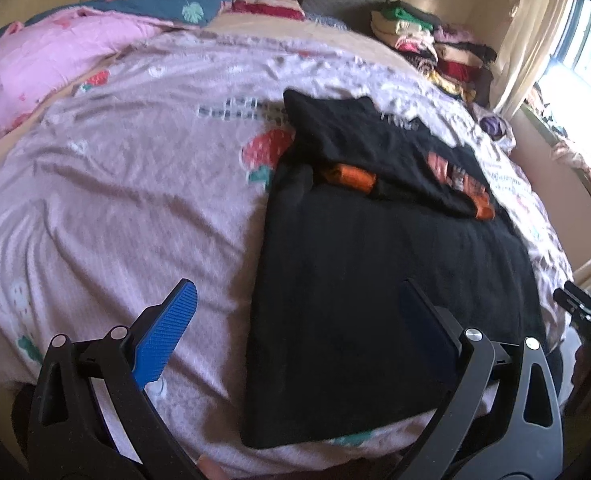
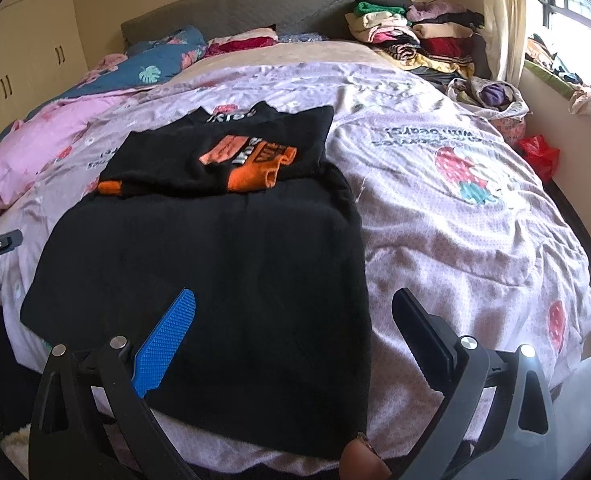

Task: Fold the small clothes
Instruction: 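Move both open tools back to the hem of the black sweatshirt, then close both tools on the hem edge of the sweatshirt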

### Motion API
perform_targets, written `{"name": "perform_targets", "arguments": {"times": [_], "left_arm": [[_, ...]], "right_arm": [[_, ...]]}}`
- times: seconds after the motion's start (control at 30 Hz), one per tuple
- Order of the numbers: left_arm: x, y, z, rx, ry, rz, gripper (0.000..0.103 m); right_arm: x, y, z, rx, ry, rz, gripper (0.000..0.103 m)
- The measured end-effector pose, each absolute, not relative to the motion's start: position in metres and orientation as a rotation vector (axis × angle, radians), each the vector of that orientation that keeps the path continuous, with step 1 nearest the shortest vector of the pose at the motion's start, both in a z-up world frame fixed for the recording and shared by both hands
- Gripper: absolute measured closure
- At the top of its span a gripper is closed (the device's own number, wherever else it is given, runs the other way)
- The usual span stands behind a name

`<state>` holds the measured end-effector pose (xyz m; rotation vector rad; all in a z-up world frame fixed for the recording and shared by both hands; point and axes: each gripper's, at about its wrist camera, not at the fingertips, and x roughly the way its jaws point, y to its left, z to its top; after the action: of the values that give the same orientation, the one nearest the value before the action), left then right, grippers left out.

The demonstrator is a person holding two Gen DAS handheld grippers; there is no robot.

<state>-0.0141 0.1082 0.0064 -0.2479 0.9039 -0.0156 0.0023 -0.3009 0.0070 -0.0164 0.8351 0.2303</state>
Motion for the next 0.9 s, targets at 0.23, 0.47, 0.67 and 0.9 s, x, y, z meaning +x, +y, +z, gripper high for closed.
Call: {"name": "perform_targets", "arguments": {"times": [0.23,0.47,0.67,0.9], "left_arm": [[-0.030,0.113,-0.021,-0.278,0.977,-0.034,0.034],[-0.041,0.114,-0.037,-0.307,1.025,-0.067,0.057],[-0.048,0.107,-0.049,-0.301,1.063,-0.101,0.057],[-0.051,0.103,-0.055,-0.282,1.073,-0.103,0.057]], "right_arm": [[-0.005,-0.301,-0.003,-0.042,0.862,0.250,0.005],[-0.011,-0.306,-0.010,-0.045,0.888,0.261,0.005],[-0.019,-0.318,-0.016,-0.041,0.914,0.256,0.005],[-0.032,-0.334,-0.029,-0.021,0.967,0.267,0.025]]}}
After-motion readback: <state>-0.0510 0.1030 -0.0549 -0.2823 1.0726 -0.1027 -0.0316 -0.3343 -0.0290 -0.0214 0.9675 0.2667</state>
